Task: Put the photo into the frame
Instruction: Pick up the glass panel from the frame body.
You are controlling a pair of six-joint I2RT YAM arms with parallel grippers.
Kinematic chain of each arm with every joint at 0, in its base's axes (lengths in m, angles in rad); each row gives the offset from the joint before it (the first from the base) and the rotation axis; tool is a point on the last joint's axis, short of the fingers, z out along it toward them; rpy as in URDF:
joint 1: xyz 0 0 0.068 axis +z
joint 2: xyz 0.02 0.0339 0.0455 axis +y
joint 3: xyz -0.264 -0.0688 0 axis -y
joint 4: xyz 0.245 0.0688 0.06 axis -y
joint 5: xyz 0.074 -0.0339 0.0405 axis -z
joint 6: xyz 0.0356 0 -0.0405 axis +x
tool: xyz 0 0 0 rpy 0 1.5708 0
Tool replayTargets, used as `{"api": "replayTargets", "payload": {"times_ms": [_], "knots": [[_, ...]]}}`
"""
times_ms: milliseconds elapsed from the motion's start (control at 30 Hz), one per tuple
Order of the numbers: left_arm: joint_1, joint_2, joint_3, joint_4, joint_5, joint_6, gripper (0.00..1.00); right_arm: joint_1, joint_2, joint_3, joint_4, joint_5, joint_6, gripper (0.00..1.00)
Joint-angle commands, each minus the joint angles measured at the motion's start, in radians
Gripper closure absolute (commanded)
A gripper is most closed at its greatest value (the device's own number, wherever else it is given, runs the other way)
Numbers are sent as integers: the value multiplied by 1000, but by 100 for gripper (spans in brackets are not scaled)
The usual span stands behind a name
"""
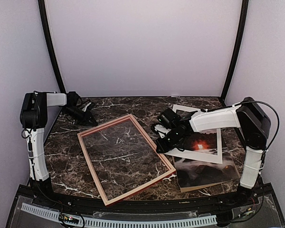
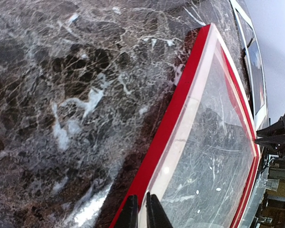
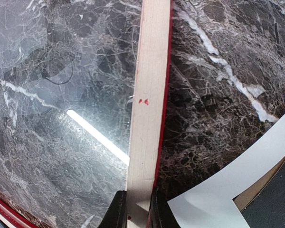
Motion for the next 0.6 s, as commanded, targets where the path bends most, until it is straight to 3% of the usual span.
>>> {"api": "replayTargets", "payload": {"times_ms": [0,100,333,567], "knots": [[6,0,30,-41,24,9,94,2,31,-38,-39,-29,4,96],[6,-1,41,-48,30,8,100,1,31,-35,-43,-26,4,96],[31,-29,59,-62,60,3,100,2,29,-20,-55,-16,11,95],[32,-95,55,-60,70,-7,100,2,19,18,-65,-23,39,86]]}}
